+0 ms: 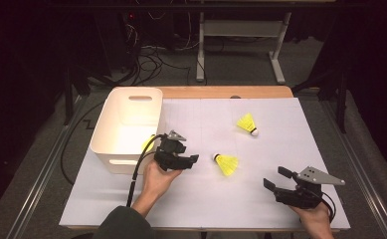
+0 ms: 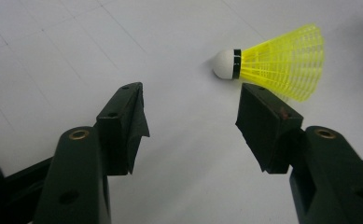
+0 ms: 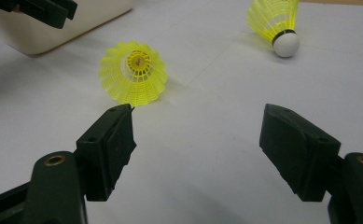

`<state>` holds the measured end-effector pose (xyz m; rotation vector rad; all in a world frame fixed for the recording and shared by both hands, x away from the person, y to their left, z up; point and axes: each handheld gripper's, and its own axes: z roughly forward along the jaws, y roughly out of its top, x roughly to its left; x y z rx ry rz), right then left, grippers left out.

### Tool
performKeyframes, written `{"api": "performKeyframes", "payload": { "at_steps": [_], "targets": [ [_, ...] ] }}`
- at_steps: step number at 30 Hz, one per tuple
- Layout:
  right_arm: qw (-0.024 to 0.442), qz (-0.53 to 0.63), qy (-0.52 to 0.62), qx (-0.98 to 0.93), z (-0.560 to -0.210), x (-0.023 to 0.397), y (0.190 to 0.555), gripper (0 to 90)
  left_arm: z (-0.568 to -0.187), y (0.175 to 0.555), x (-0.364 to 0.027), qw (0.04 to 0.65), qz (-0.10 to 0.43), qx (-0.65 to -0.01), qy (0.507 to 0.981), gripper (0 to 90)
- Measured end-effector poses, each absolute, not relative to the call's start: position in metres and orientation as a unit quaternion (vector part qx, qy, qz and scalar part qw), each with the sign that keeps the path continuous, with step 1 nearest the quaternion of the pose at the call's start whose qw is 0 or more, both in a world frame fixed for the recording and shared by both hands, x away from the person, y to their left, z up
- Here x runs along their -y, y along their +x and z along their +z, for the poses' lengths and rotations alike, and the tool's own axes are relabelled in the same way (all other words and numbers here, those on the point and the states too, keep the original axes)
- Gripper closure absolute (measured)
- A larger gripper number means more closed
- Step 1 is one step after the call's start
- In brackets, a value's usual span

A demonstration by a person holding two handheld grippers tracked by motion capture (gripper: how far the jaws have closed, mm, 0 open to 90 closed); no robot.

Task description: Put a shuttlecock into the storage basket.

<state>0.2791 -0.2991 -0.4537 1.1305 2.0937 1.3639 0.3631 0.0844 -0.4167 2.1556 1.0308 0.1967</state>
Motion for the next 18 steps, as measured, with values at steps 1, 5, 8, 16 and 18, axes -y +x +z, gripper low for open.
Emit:
{"api": "performKeyframes", "payload": {
  "at_steps": [1, 5, 8, 16, 18],
  "targets": [
    [0.198, 0.487, 0.402, -0.749, -0.454, 0.297, 0.281, 27.0, -0.417, 0.363, -0.084, 0.363, 0.077, -0.401, 0.838, 42.6],
    [0.197, 0.48, 0.396, -0.757, -0.454, 0.289, 0.286, 27.6, -0.42, 0.364, -0.085, 0.36, 0.074, -0.401, 0.839, 42.6],
    [0.196, 0.474, 0.394, -0.763, -0.455, 0.282, 0.292, 28.3, -0.421, 0.363, -0.085, 0.36, 0.073, -0.4, 0.84, 42.6],
    [0.201, 0.464, 0.383, -0.773, -0.456, 0.27, 0.301, 32.4, -0.425, 0.36, -0.083, 0.35, 0.079, -0.389, 0.849, 43.2],
    [0.202, 0.463, 0.383, -0.774, -0.456, 0.268, 0.303, 33.4, -0.425, 0.36, -0.083, 0.35, 0.077, -0.389, 0.849, 43.1]
  ]
}}
